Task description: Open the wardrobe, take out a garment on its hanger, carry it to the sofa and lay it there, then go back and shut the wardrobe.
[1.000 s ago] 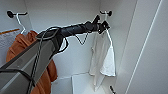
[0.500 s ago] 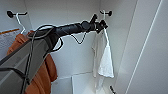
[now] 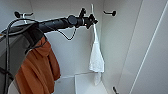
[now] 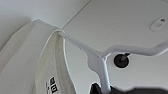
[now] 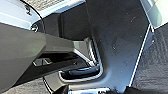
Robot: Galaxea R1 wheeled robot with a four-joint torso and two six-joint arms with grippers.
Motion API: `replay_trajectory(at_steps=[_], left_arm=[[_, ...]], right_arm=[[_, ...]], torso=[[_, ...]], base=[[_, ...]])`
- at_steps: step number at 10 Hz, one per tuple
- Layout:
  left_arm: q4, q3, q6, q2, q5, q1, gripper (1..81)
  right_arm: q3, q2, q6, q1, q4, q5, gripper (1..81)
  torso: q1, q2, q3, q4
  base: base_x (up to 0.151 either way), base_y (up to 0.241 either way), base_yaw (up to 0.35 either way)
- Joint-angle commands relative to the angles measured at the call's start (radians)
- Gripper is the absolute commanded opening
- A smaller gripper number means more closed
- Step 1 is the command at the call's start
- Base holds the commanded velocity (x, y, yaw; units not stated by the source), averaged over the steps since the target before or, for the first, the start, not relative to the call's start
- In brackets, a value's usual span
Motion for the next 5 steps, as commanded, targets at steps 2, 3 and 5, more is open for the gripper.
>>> replay_trajectory(at_steps=[2,3,5], left_arm=[[0.038,0.048,0.025,-0.037,-0.037,-0.214,1.0],[0.058,0.056,0.025,-0.028,-0.017,-0.211,1.0],[0.082,0.088,0.025,-0.005,-0.001,-0.188,1.0]], right_arm=[[0.010,0.013,-0.007,0.034,-0.003,-0.056,81.1],[0.010,0.011,-0.007,0.037,-0.002,-0.056,81.1],[0.012,0.010,-0.007,0.037,-0.003,-0.054,81.1]], torso=[[0.000,0.000,0.000,0.029],[0.000,0.000,0.000,0.062],[0.000,0.000,0.000,0.094]], base=[[0.000,0.000,0.000],[0.000,0.000,0.000],[0.000,0.000,0.000]])
